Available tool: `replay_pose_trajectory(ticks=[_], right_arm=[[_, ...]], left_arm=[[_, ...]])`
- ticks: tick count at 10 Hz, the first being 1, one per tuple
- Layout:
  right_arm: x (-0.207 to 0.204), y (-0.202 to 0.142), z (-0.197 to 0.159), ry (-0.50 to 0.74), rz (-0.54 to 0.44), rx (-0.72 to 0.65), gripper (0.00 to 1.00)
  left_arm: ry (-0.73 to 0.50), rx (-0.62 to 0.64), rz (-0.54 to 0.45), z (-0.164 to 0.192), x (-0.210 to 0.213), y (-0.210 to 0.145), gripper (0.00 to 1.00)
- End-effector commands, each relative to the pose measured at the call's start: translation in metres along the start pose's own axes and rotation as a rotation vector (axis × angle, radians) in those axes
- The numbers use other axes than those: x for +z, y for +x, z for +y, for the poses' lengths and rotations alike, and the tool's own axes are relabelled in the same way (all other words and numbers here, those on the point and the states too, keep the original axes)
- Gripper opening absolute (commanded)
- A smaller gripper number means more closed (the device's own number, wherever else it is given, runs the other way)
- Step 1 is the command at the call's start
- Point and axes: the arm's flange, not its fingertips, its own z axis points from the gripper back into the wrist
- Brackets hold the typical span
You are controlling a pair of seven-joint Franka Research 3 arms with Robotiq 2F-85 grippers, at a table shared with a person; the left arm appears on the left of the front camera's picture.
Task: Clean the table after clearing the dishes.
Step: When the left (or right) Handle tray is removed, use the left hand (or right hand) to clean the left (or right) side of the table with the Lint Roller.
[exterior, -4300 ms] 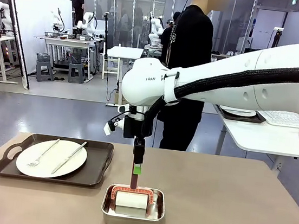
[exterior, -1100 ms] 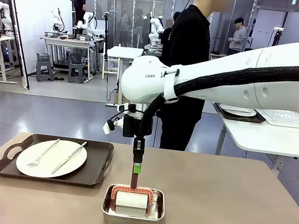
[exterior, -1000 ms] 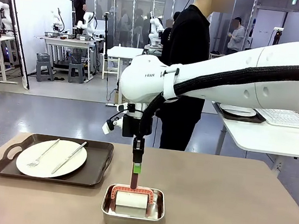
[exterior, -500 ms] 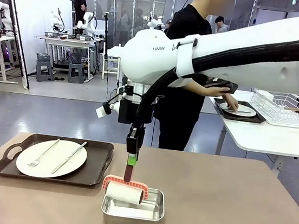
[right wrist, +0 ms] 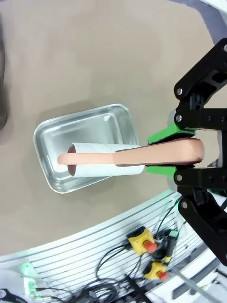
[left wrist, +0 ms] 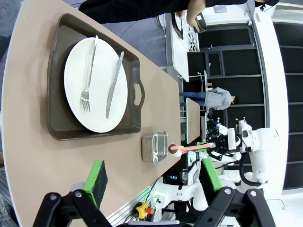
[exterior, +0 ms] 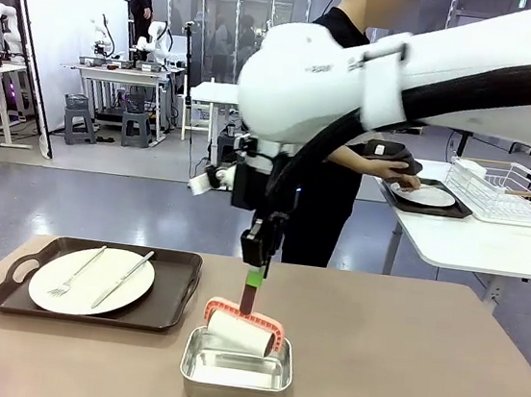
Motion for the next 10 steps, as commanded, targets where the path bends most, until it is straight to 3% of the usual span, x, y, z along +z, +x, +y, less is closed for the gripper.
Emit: replay_pose_trajectory(ticks=[1, 2, 6, 8, 10], right_arm=[[0.0, -0.075, 0.001, -0.023, -0.18, -0.194, 0.23], [0.001, -0.112, -0.01, -0.013, -0.281, -0.294, 0.23], [-0.011, -0.196, -0.055, 0.029, -0.47, -0.588, 0.23], [-0.013, -0.195, -0.065, 0.042, -0.485, -0.598, 0.23], [-0.011, -0.208, -0.066, 0.033, -0.431, -0.59, 0.23]], left_arm=[[-0.004, -0.011, -0.003, 0.0, 0.002, -0.001, 1.0], [-0.004, -0.011, -0.003, 0.0, 0.002, -0.001, 1.0], [-0.004, -0.011, -0.003, 0.0, 0.002, -0.001, 1.0], [-0.004, -0.011, -0.003, 0.0, 0.002, -0.001, 1.0], [-0.004, -0.011, -0.003, 0.0, 0.002, -0.001, 1.0]])
